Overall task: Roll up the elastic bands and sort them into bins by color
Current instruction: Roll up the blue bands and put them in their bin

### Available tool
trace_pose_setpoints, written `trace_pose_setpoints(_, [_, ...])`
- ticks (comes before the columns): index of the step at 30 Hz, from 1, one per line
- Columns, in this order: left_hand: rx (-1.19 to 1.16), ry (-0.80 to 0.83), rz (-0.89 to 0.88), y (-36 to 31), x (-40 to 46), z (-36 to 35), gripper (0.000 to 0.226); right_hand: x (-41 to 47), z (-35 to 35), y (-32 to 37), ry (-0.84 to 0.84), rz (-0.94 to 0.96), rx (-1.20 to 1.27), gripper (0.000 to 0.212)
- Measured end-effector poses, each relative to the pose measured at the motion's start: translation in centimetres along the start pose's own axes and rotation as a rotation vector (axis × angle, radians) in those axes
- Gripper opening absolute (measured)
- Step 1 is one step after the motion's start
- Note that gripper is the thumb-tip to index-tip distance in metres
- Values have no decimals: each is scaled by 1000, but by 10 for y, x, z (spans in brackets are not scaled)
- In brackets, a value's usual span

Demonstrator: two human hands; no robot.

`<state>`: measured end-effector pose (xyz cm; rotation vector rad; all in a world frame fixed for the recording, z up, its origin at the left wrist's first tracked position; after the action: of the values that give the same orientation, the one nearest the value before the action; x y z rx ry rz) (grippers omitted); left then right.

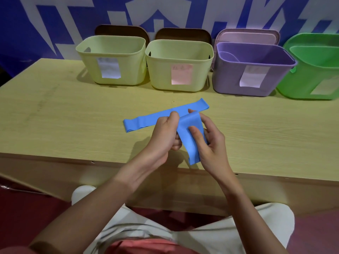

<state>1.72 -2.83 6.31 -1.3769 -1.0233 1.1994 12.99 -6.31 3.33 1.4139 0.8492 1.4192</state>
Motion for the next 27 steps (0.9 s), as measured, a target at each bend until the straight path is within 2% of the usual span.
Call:
trace_pose_setpoints(3, [-4,55,44,0,0,1,20,1,3,0,-1,17,3,5])
trace_pose_setpoints(7, [114,-2,0,3,-1,1,34,-1,4,-1,4,0,24,4])
trace_pose_setpoints(11, [192,-103,-243,14,0,4,50,-5,2,-4,8,-29,56,9])
trace_pose_setpoints(16, [442,-178,-566,21,-5,5,45,-2,0,-4,-26,-23,78,16])
trace_pose_setpoints(19, [499,-240,-652,23,-3,6,45,0,-1,-4,-17,-18,72,9])
trace_pose_setpoints(21, [497,-268,-658,22,-1,5,43,-1,-1,-4,12,-36,90,2])
trace_pose_setpoints(25, [430,-285,-559,20,2,5,47,-2,-1,-5,6,-81,139,29])
trace_pose_setpoints(27, [368,-260,-489,17,3,4,47,0,-1,-5,3,-59,120,37])
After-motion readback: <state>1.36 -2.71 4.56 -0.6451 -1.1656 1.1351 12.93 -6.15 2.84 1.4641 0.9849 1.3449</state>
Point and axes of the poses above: each hand's wrist, its own x-axis towards the middle knuckle, its own z-axis out of the back of the hand, y = z × x, the point moved 1 cm from there along x, towards the middle knuckle, and after that the axes turned 1 degree about -z, right-handed, at the moved point
